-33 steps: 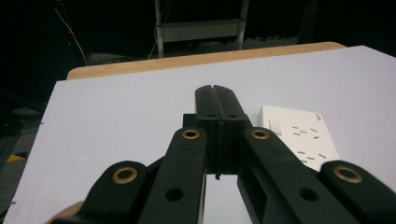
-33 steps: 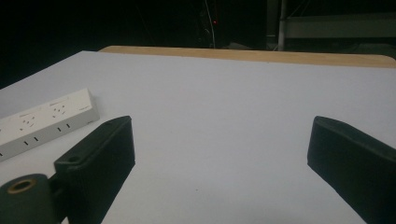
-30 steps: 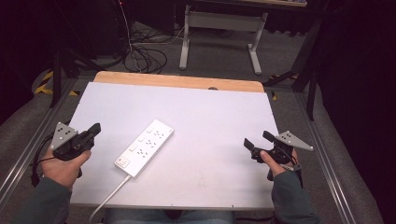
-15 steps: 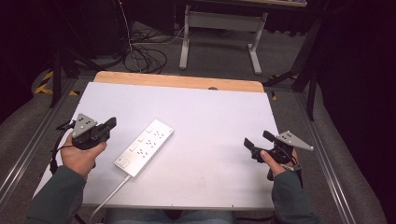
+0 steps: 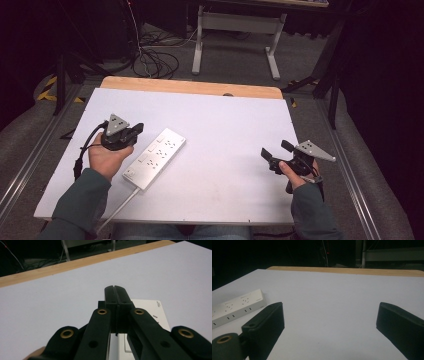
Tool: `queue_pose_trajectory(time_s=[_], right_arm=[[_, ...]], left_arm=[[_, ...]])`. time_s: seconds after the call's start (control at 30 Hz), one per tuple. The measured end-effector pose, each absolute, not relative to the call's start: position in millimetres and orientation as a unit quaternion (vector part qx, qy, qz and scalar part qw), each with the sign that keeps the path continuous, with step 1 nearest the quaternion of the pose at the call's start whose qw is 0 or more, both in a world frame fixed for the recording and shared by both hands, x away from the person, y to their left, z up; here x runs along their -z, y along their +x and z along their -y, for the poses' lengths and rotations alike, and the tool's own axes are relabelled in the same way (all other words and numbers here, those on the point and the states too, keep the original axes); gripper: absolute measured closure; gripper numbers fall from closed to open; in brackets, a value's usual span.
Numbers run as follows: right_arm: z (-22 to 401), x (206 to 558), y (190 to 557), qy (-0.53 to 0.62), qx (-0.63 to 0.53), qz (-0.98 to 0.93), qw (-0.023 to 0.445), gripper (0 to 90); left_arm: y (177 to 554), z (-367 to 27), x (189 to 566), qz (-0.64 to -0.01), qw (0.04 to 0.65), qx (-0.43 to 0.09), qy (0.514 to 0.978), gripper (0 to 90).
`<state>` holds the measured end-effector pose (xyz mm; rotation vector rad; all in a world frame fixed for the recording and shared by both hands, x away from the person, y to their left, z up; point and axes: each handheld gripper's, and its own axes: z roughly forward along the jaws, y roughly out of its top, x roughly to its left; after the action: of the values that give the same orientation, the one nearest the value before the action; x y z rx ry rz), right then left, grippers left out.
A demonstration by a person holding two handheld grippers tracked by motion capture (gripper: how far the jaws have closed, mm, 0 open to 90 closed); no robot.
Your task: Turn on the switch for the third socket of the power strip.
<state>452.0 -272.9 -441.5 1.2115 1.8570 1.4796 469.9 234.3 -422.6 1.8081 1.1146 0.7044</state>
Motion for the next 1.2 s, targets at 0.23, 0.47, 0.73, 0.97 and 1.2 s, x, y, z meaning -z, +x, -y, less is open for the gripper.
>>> queue_pose_trajectory(time_s=[0.23, 0.47, 0.73, 0.97, 1.2], right_arm=[[272, 442, 452, 0.441, -0.540, -0.677, 0.234, 8.4], [272, 441, 453, 0.441, -0.541, -0.677, 0.234, 8.5], [270, 441, 453, 0.439, -0.541, -0.678, 0.233, 8.6], [271, 441, 453, 0.440, -0.543, -0.676, 0.233, 8.6], [271, 441, 452, 0.442, -0.543, -0.675, 0.232, 8.6]], left_arm=[[481, -221, 428, -0.441, 0.414, -0.267, 0.750, 90.0], [492, -211, 431, -0.440, 0.388, -0.247, 0.771, 90.0], [505, -198, 435, -0.433, 0.343, -0.230, 0.801, 90.0], [511, -187, 440, -0.430, 0.323, -0.216, 0.815, 90.0], [516, -182, 445, -0.435, 0.302, -0.204, 0.823, 90.0]])
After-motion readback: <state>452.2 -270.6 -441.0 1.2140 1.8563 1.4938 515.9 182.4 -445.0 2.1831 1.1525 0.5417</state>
